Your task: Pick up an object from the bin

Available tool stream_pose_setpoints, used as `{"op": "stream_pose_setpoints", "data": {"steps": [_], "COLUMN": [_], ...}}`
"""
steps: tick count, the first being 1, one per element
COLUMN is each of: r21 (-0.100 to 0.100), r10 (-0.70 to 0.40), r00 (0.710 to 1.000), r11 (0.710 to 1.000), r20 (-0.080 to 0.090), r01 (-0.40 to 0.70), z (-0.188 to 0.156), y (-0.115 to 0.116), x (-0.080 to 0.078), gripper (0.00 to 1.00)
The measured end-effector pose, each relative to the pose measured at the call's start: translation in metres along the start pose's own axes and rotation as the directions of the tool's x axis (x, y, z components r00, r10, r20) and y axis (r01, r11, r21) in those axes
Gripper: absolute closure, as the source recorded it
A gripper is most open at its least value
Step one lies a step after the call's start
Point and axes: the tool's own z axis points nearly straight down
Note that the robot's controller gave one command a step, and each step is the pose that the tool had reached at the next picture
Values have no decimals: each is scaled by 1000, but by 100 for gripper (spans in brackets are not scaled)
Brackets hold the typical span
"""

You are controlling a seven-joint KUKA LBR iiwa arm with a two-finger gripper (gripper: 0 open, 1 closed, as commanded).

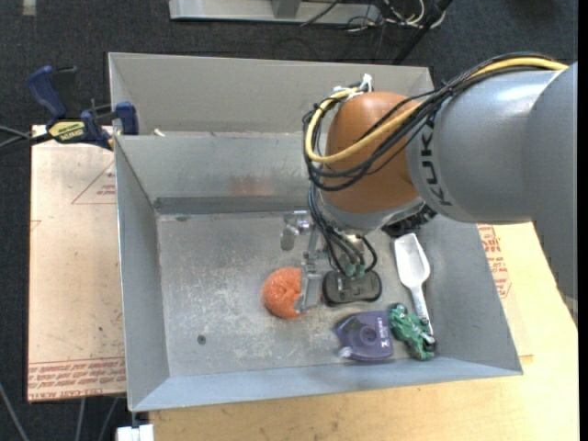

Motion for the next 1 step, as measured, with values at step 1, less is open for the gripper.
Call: {"op": "stream_pose_setpoints", "data": {"steps": [1], "r21": [-1], "r10": [2], "r00": [1000], "r11": [1000], "r20": [7], "r01": [-2], "z": [-4], "y": [0], "x": [-2], "gripper": [0]}}
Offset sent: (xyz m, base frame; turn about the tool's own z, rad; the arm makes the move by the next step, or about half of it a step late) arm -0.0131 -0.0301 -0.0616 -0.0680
